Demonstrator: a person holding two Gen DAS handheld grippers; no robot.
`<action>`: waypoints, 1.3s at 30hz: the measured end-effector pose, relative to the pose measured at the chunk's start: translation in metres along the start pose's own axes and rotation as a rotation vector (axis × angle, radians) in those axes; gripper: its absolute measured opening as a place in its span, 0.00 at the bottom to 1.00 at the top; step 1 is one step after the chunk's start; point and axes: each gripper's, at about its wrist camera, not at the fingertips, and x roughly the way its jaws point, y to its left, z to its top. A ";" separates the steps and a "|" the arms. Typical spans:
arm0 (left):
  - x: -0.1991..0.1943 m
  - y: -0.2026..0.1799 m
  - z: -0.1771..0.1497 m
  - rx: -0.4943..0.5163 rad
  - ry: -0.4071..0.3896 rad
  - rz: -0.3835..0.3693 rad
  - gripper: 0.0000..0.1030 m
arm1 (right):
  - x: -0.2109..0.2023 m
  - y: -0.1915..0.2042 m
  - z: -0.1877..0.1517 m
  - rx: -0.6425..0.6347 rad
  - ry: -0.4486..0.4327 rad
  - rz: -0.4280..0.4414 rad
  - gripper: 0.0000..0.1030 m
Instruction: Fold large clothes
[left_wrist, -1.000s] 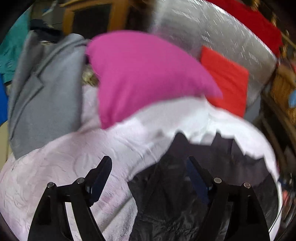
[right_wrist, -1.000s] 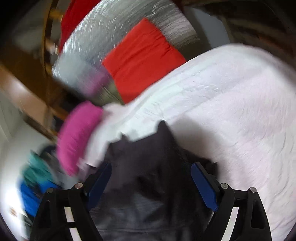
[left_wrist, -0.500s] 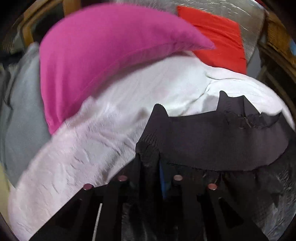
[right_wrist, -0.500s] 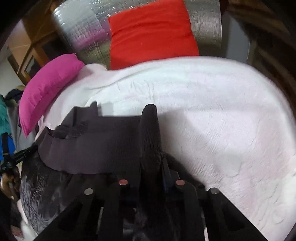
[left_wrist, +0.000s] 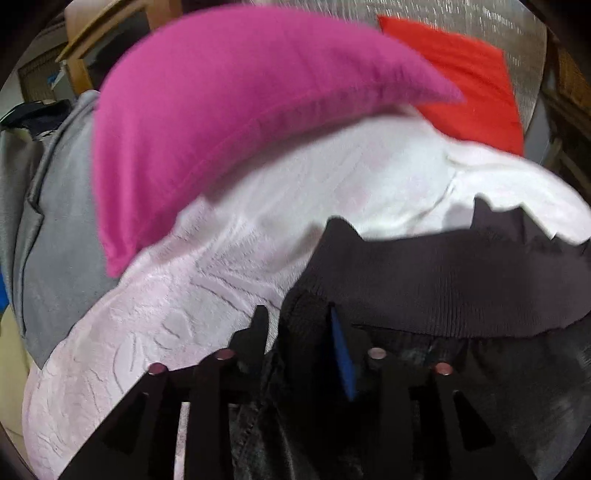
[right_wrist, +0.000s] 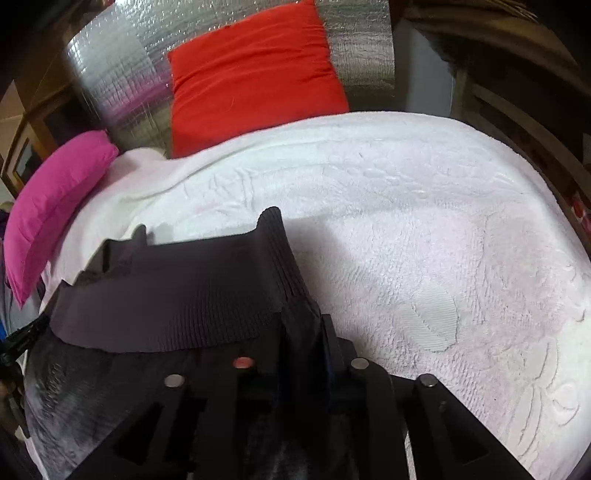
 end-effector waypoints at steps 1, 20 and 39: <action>-0.011 0.004 0.001 -0.021 -0.029 0.008 0.39 | -0.006 0.000 -0.001 0.005 -0.010 -0.010 0.53; -0.066 -0.096 -0.098 0.138 -0.052 -0.006 0.59 | -0.035 0.098 -0.093 -0.264 -0.048 -0.092 0.71; -0.133 -0.030 -0.121 0.001 -0.210 0.052 0.59 | -0.128 0.079 -0.154 -0.181 -0.234 -0.059 0.80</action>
